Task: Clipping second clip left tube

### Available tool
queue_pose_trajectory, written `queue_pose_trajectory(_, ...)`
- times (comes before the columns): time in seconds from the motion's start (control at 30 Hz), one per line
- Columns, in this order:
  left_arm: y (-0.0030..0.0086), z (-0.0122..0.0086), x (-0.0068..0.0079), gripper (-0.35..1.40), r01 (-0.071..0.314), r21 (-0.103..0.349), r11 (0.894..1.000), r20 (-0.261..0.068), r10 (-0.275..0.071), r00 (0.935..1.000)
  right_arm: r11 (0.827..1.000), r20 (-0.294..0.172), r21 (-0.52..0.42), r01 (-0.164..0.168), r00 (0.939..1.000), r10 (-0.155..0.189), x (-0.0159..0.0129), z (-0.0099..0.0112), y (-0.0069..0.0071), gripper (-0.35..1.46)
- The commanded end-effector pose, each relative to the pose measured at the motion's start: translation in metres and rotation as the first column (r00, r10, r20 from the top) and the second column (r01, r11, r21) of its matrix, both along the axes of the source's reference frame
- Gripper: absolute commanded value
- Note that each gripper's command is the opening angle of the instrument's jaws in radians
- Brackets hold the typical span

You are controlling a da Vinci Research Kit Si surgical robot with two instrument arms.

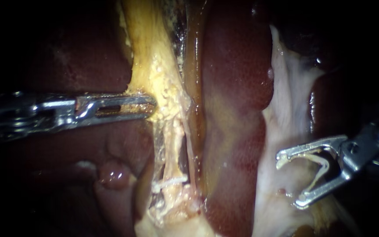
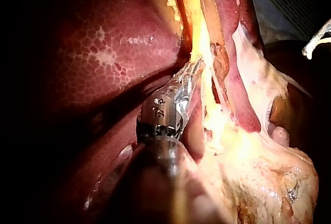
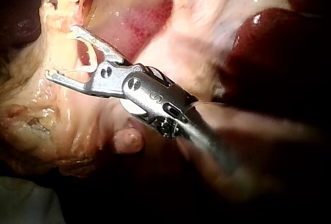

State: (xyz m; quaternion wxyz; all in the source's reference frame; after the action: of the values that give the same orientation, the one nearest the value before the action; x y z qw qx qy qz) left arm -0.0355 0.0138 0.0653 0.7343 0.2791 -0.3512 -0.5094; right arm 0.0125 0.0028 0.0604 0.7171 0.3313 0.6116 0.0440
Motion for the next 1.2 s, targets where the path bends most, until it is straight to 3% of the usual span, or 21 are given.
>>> queue_pose_trajectory(0.03, 0.0, 0.0, 0.0, -0.35, 0.001, 0.0, 1.0, -0.001, -0.001, 1.0, 1.0, 0.0, 0.0, 0.001, 1.0, -0.001, 0.0, 0.0, 0.0, 0.59)
queue_pose_trajectory(0.3, 0.0002, -0.001, 0.0006, -0.35, -0.002, 0.004, 1.0, 0.002, 0.002, 1.0, 1.0, 0.0, -0.003, 0.0, 1.0, 0.0, 0.0004, 0.0001, -0.0003, 0.59)
queue_pose_trajectory(0.57, 0.0011, -0.006, 0.0033, -0.35, 0.016, 0.0, 1.0, 0.005, -0.016, 0.9999, 1.0, 0.01, 0.006, -0.006, 0.9999, 0.006, 0.003, 0.001, -0.0013, 0.58)
queue_pose_trajectory(0.77, 0.0014, -0.0077, 0.0044, -0.35, 0.022, -0.014, 1.0, 0.007, -0.022, 0.9997, 0.986, 0.078, 0.164, -0.033, 0.9968, 0.02, 0.0051, 0.0016, -0.0019, 0.57)
queue_pose_trajectory(0.83, 0.0015, -0.008, 0.0046, -0.35, 0.019, -0.019, 1.0, 0.01, -0.019, 0.9998, 0.98, 0.106, 0.195, -0.031, 0.9943, 0.011, 0.0061, 0.0019, -0.0021, 0.56)
queue_pose_trajectory(0.93, 0.0014, -0.0083, 0.0047, -0.35, 0.019, -0.018, 1.0, 0.01, -0.019, 0.9998, 0.976, 0.152, 0.218, -0.024, 0.9884, -0.009, 0.0078, 0.0026, -0.0024, 0.55)
queue_pose_trajectory(1.2, 0.0013, -0.0093, 0.0049, -0.35, 0.019, -0.021, 1.0, 0.012, -0.019, 0.9998, 0.955, 0.203, 0.288, -0.068, 0.9792, 0.009, 0.0129, 0.0061, -0.0024, 0.55)
